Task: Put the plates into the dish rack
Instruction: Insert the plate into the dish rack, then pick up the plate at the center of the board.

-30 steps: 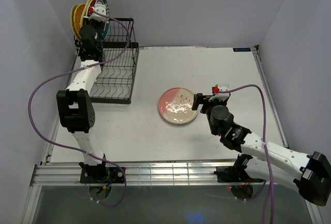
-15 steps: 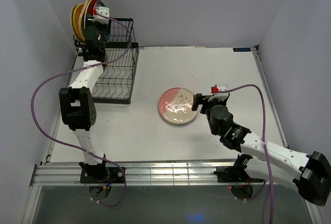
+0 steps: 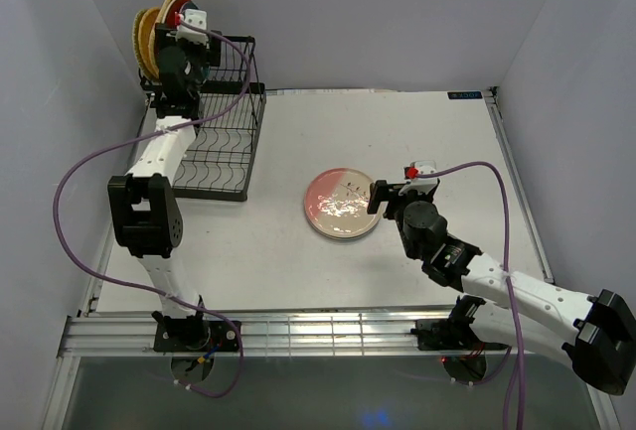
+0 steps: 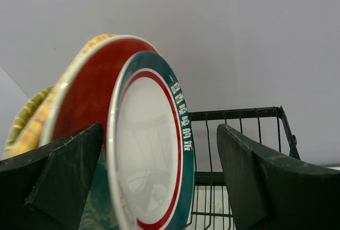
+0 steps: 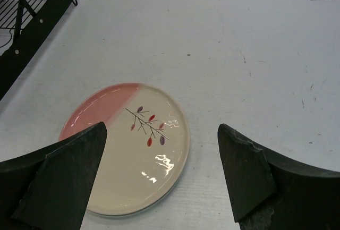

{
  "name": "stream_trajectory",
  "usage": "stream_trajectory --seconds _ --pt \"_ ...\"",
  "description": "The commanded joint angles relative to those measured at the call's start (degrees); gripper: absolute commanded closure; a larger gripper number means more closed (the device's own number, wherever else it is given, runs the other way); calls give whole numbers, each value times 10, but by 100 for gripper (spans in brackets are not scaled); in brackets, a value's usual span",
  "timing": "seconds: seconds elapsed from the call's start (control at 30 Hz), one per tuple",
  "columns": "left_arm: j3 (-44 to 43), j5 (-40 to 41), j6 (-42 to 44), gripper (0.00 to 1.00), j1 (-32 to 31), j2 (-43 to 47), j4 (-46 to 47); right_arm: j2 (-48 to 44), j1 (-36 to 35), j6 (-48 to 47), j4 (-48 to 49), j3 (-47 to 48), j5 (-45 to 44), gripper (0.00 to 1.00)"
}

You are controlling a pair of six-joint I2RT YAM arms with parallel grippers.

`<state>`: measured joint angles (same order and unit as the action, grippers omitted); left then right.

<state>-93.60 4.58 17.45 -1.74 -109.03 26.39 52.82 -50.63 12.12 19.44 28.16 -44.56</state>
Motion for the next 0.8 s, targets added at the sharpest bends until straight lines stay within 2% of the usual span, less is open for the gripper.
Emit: stream_trajectory --seconds 0.0,0.27,0.4,0.63,0.77 --pt "12 19 -12 2 16 104 3 4 4 13 5 22 4 10" --pt "128 -26 -138 2 16 227 -48 38 5 19 -27 51 45 10" --pt "252 -88 -226 2 1 307 -46 46 4 22 -33 61 58 10" --pt "378 -35 -253 2 -168 387 -19 52 6 19 -38 64 68 10" --pt "418 -45 -277 2 -207 389 -1 43 6 16 -42 63 80 10"
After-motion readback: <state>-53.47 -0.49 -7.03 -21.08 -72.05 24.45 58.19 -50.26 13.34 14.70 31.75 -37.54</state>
